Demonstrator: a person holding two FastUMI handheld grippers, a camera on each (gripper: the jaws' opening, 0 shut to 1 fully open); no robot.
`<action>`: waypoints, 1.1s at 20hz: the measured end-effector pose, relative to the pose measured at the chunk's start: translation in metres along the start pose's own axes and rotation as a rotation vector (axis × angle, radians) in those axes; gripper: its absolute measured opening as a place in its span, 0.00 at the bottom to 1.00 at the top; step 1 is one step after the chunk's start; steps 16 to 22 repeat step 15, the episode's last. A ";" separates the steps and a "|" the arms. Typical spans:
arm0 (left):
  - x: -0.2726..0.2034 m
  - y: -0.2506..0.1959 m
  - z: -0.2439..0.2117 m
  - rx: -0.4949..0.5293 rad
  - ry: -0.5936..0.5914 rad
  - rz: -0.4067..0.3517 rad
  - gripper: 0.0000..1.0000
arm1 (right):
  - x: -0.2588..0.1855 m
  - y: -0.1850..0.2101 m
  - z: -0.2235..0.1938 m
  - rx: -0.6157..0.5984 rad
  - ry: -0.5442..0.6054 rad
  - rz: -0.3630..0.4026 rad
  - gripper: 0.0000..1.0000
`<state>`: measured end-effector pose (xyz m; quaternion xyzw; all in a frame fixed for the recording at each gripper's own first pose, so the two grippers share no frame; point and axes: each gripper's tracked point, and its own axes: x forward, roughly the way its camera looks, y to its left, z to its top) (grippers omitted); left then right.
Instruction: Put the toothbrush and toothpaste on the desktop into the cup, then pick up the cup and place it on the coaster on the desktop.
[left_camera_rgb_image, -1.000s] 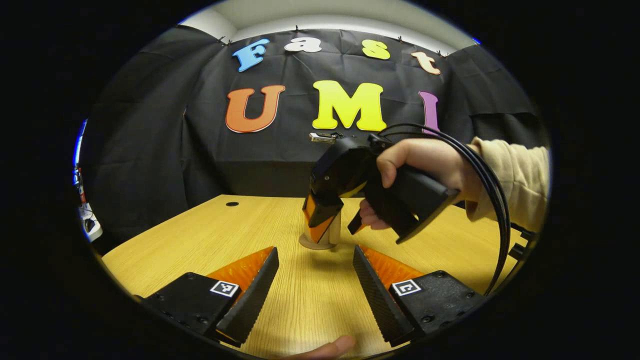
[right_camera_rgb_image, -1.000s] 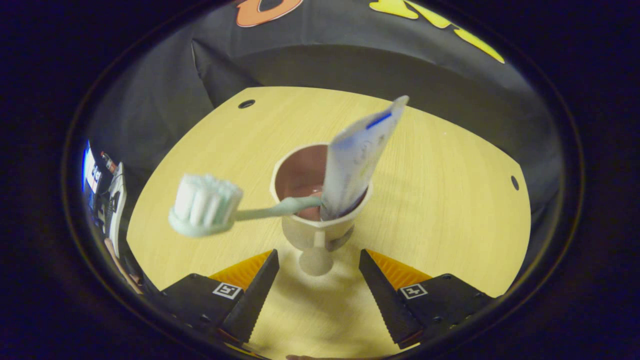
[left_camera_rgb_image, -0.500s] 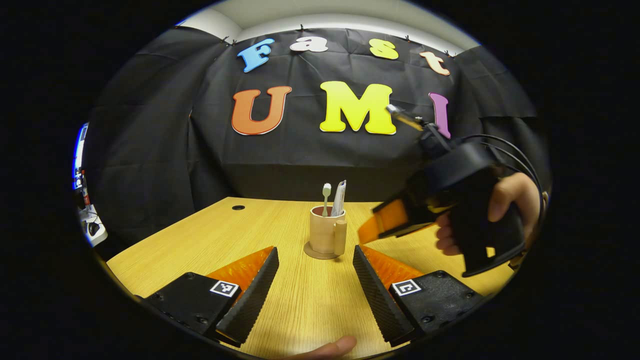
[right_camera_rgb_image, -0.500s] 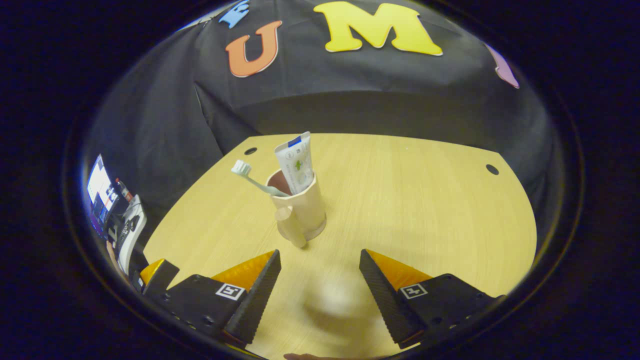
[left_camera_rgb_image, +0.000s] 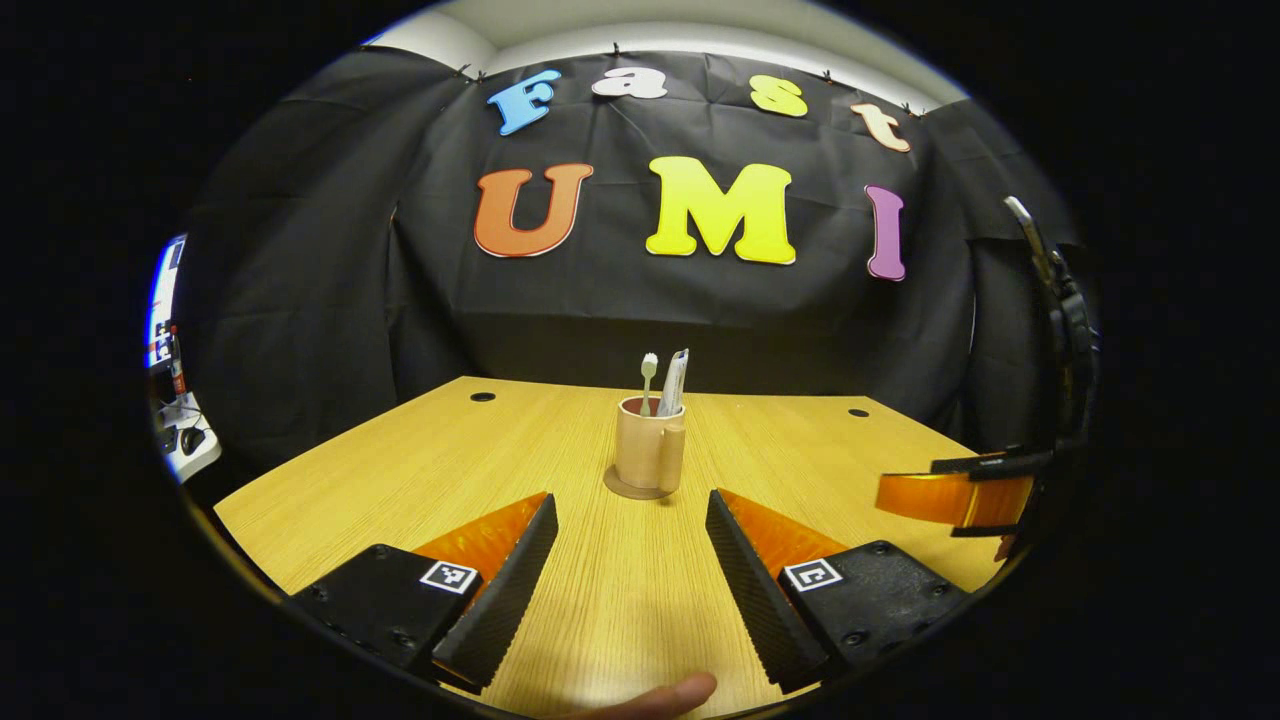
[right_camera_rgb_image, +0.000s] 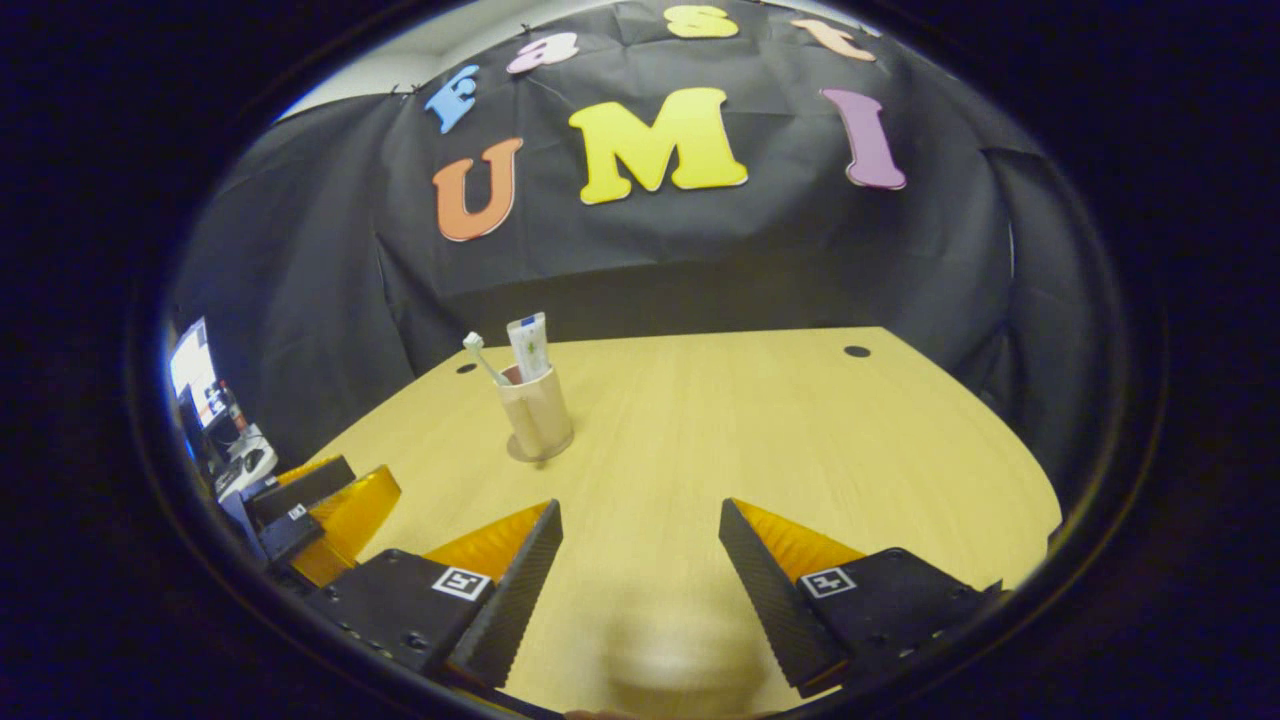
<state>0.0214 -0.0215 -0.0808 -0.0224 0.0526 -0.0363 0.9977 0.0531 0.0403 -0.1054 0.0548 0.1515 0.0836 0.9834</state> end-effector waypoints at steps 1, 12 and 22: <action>-0.006 -0.004 0.001 0.001 0.001 -0.007 0.95 | -0.013 -0.002 -0.002 0.017 -0.020 0.001 0.96; -0.054 -0.022 0.033 0.057 -0.093 -0.026 0.95 | -0.117 -0.035 0.031 -0.028 -0.320 -0.080 0.96; -0.060 -0.023 0.051 0.083 -0.136 -0.022 0.95 | -0.122 -0.034 0.035 -0.035 -0.344 -0.093 0.96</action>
